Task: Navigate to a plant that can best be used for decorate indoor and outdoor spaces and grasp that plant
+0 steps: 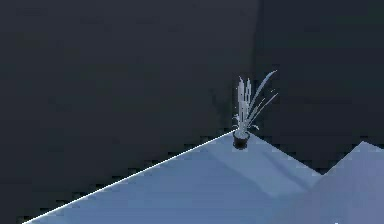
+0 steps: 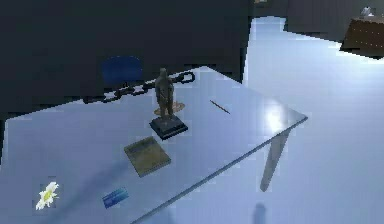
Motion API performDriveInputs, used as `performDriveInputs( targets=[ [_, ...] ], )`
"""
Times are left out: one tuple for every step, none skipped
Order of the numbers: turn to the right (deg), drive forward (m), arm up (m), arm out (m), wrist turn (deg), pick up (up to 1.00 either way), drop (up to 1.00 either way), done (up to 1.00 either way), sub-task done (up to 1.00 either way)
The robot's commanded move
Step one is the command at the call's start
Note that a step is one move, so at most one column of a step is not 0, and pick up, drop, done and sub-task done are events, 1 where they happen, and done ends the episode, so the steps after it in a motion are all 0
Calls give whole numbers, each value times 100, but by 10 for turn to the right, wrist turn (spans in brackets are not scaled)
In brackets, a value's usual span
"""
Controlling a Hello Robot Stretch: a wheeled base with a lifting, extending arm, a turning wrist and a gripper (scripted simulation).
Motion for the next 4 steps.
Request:
performDriveInputs(
  targets=[
    [0, 25, 0, 0, 0, 0, 0, 0, 0],
    [-180, 0, 0, 0, 0, 0, 0, 0, 0],
    [0, 0, 50, 0, 0, 0, 0, 0, 0],
    [0, 0, 36, 0, 0, 0, 0, 0, 0]
  ],
)
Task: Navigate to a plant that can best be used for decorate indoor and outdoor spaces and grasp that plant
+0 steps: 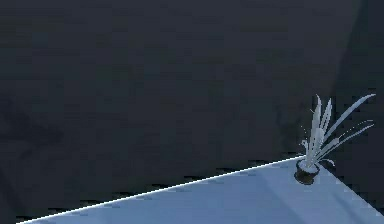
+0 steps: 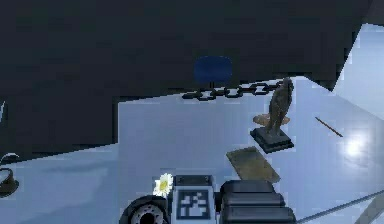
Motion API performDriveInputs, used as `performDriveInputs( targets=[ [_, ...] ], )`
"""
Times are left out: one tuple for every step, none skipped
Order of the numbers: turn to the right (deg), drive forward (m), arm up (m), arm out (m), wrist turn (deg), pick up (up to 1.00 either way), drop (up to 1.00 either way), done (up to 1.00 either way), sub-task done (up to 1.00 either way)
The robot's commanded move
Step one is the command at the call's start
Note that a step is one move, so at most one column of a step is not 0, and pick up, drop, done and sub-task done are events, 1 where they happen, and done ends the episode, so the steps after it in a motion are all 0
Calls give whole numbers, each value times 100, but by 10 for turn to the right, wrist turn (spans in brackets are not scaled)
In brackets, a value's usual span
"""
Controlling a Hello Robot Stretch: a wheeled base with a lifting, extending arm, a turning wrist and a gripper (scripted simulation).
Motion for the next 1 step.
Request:
performDriveInputs(
  targets=[
    [0, 0, 0, 16, 0, 0, 0, 0, 0]
  ],
)
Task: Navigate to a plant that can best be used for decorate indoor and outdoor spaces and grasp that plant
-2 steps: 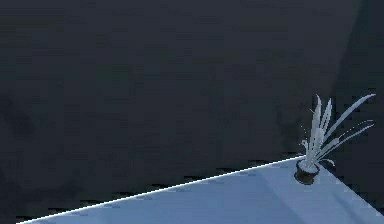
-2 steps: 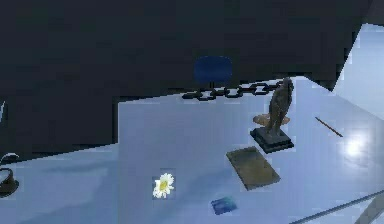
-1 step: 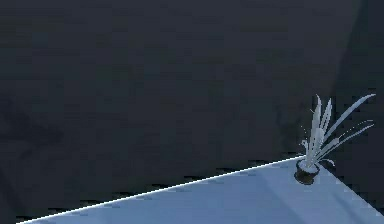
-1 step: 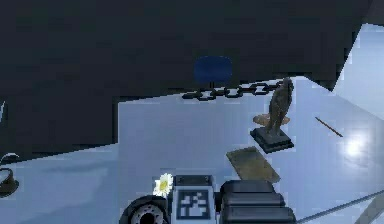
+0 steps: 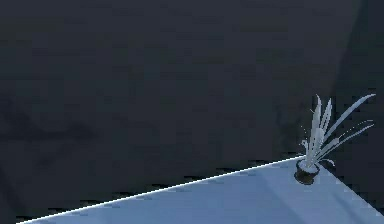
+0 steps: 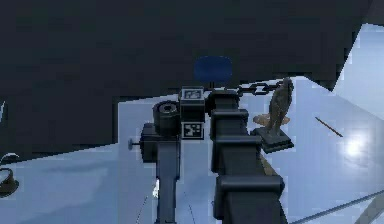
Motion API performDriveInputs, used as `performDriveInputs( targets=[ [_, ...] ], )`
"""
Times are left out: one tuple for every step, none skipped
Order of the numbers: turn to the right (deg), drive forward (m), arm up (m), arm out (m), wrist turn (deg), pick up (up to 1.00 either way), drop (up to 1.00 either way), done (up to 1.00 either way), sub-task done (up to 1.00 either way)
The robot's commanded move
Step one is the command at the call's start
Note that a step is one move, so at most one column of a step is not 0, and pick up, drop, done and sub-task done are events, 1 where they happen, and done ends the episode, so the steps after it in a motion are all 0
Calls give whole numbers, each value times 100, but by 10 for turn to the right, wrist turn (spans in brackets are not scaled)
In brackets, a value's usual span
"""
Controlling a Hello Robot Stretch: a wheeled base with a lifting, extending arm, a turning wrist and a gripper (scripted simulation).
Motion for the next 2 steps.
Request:
performDriveInputs(
  targets=[
    [0, 0, 0, 0, 450, 0, 0, 0, 0],
    [0, 0, 0, 0, 450, 0, 0, 0, 0]
  ],
)
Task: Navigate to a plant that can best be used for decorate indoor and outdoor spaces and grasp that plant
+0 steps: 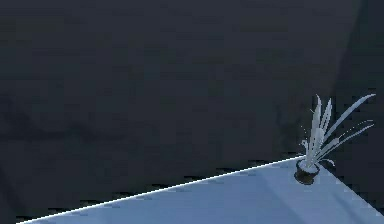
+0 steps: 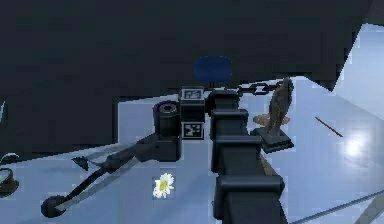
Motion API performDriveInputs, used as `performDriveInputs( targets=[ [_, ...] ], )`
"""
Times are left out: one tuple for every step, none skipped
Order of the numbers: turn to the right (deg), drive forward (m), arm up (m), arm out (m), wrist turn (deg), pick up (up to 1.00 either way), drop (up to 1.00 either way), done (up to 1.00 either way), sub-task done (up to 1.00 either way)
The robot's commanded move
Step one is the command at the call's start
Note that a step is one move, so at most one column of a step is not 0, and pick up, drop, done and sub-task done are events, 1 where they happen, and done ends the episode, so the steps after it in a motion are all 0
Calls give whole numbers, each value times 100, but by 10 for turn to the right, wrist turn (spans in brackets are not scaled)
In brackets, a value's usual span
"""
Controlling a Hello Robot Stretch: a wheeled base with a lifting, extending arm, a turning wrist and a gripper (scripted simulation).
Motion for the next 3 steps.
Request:
performDriveInputs(
  targets=[
    [0, 0, 0, 0, 450, 0, 0, 0, 0],
    [0, 0, 0, 0, 210, 0, 0, 0, 0],
    [0, 0, -30, 0, 0, 0, 0, 0, 0]
  ],
)
